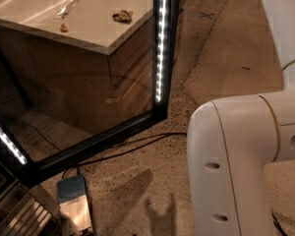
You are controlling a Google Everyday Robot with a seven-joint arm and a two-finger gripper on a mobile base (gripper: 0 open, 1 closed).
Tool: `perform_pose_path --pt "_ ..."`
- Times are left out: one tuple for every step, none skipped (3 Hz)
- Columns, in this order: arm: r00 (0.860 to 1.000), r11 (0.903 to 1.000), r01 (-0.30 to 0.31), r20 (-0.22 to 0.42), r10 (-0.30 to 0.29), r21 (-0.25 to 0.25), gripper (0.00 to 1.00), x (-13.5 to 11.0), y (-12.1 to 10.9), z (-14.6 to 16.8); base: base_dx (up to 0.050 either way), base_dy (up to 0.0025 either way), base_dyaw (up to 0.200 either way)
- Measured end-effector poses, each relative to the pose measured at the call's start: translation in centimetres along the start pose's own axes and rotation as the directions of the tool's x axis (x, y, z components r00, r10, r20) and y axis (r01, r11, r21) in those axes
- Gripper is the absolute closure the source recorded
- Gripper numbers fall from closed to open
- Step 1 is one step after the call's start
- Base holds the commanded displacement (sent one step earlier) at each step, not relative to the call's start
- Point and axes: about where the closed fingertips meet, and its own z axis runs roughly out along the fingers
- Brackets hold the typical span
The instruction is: Close right fridge door
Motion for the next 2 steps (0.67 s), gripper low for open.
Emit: perform_pose_path --pt "0.992 0.9917 -0.063 -0.115 0.05 -0.112 0.0 3.8 1.4 0.7 0.0 0.0 0.0" --pt "0.986 0.987 -0.066 -0.16 0.042 -0.147 0.0 5.0 2.3 0.8 0.0 0.0 0.0"
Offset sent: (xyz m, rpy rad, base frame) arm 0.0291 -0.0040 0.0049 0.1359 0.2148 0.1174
